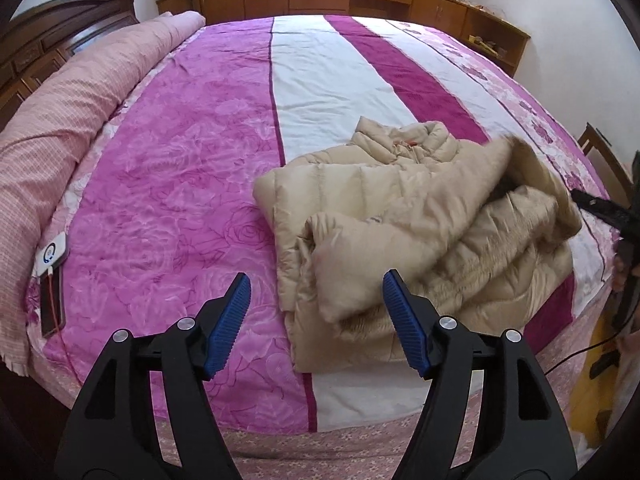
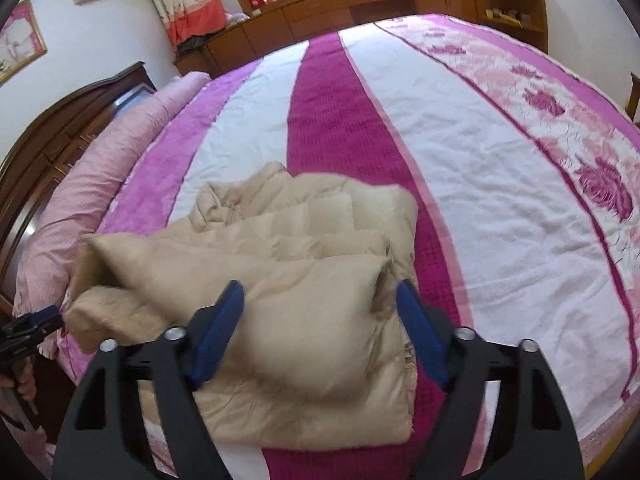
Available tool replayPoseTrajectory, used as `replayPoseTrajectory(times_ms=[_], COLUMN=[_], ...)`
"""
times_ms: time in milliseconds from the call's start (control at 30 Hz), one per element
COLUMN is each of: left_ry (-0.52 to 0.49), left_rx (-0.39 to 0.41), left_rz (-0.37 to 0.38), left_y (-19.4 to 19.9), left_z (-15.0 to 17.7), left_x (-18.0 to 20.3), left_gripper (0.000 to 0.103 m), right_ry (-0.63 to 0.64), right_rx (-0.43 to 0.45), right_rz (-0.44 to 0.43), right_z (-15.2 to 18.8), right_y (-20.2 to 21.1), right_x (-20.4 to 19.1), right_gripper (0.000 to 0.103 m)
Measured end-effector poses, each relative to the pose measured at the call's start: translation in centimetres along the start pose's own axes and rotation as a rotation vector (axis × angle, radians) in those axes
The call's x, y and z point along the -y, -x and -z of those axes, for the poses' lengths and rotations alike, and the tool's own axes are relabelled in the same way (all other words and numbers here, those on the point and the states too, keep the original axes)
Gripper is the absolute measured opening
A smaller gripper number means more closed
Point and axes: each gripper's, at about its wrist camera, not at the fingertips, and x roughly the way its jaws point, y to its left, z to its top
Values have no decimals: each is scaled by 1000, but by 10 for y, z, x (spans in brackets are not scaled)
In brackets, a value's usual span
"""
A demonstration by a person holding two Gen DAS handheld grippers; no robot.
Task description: Fold large clothes
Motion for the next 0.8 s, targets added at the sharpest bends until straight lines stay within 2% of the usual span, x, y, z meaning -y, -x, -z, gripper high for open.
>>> replayPoseTrajectory(times_ms=[100, 333, 467, 633, 800], left_ry=[-9, -50, -108, -156, -207], left_rx=[16, 10, -6, -32, 7], left_rz=[-4, -35, -64, -61, -56], left_y=[8, 13, 1, -28, -53], left_z=[4, 18, 27, 34, 29], left_x=[2, -1, 4, 9, 17], left_gripper=[68, 68, 68, 69, 69], right_ry=[47, 126, 231, 390, 405], right_rx=[8, 8, -48, -118, -100], right_rz=[-3, 53, 121, 223, 202], right_z=[1, 16, 34, 54, 45], right_y=[17, 37, 23, -11, -28], right_x=[-1, 15, 20, 18, 16], right_gripper=[81, 82, 82, 82, 82])
